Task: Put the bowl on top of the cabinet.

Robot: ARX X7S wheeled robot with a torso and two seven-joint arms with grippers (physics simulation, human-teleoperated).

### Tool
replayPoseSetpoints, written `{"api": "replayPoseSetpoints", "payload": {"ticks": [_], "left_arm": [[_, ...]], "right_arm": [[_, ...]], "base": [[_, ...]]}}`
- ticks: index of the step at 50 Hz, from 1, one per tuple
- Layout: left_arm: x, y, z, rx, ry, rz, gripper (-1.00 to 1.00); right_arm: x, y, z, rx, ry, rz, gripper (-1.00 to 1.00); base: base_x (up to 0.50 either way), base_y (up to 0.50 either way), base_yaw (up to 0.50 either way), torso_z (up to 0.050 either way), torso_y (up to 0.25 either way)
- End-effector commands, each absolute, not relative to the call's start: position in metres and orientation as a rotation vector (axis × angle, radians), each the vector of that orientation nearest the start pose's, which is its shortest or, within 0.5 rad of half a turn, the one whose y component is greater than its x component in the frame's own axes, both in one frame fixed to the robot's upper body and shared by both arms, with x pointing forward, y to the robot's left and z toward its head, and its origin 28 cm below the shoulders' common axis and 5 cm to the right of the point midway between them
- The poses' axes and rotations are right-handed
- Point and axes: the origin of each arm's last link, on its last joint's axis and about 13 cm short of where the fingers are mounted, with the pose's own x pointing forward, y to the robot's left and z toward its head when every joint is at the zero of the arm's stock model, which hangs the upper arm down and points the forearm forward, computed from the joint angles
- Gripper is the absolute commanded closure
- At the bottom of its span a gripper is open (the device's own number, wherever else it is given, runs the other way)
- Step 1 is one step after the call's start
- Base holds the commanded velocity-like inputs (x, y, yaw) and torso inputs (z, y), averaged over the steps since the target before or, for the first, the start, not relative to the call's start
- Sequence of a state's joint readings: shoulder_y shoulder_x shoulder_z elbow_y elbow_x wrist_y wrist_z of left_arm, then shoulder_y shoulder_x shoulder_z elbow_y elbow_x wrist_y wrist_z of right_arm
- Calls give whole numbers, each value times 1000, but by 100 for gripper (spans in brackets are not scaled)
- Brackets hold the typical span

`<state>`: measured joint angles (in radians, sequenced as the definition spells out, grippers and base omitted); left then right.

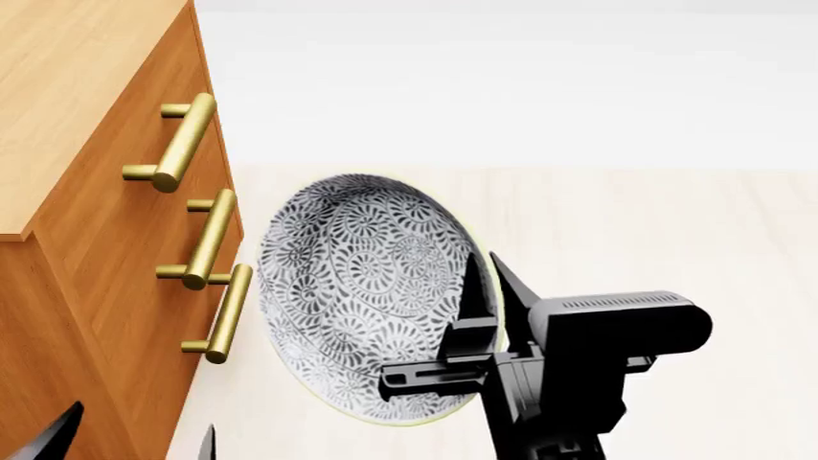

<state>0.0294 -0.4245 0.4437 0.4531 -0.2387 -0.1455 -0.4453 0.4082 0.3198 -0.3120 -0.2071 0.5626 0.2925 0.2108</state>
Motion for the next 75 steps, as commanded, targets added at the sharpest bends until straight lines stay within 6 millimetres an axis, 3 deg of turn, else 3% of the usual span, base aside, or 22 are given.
{"api": "replayPoseSetpoints", "payload": {"ticks": [1,11,43,75], "left_arm": [[189,187,91,121,-131,-155,-100],[195,182,106,139,-121,-192,-100],[188,166,134,204,-178,-236,-100],[191,161,144,227,-202,-236,-100]], "right_arm": [[275,-89,133,146,-178,235,100],[279,-88,134,150,-185,237,100],[274,-91,131,157,-190,236,100],[276,-91,125,151,-181,230,100]], "base": [[0,0,0,0,0],[0,0,0,0,0],[0,0,0,0,0],[0,0,0,0,1]]}}
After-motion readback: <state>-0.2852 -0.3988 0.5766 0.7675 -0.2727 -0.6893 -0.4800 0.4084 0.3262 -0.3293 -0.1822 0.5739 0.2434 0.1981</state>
